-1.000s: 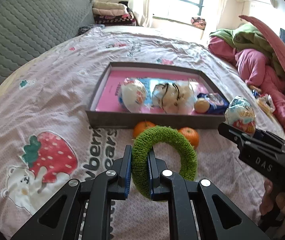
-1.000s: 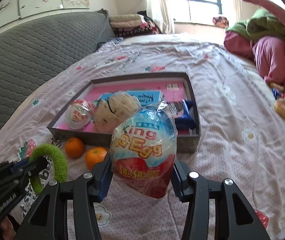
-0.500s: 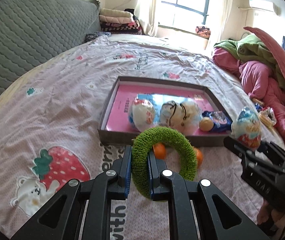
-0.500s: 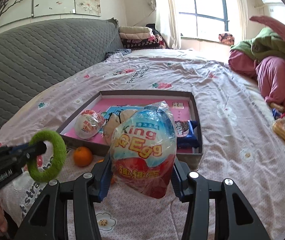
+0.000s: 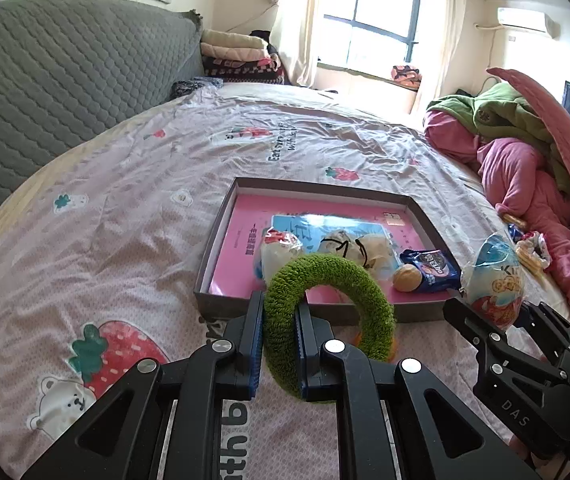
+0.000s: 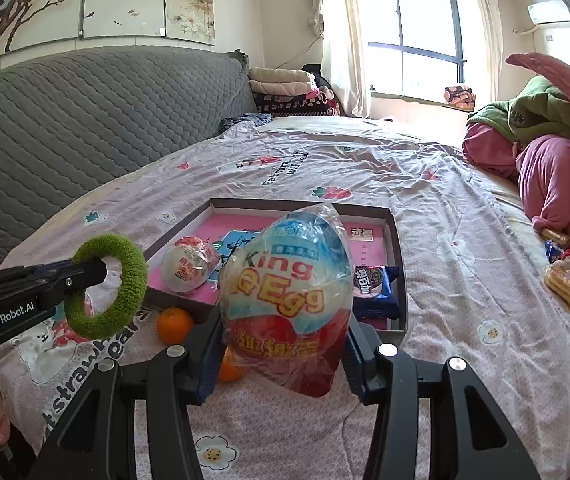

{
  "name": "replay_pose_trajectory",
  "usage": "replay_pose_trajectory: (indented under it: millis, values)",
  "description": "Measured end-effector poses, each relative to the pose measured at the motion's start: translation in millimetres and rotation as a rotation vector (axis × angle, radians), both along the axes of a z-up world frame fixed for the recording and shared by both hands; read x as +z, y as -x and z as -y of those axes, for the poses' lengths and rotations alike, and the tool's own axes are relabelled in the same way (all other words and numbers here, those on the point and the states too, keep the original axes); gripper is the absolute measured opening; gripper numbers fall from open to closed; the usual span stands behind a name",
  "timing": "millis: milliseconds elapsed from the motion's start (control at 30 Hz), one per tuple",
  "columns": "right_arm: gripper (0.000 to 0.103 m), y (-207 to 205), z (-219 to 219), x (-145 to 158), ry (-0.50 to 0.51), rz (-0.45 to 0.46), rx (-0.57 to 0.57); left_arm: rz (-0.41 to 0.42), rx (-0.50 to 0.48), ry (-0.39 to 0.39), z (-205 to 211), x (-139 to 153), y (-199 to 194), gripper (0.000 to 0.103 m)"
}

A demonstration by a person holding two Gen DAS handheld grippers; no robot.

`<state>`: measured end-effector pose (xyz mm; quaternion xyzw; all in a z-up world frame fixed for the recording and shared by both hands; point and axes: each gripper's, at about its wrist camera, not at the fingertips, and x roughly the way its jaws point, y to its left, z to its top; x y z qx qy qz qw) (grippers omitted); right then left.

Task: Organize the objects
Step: 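Carry the green ring with the left tool over the tray while the right tool carries the egg bag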

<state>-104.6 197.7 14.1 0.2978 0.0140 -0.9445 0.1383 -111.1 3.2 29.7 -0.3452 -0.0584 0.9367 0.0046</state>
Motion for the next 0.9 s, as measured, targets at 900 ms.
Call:
replay_pose_trajectory:
  millis: [900]
  values:
    - [0.051,2.8,3.1,3.0,-0.018,-0.027,0.017,-0.006,-0.049,0.026,-21.3,4.1,20.3,0.013]
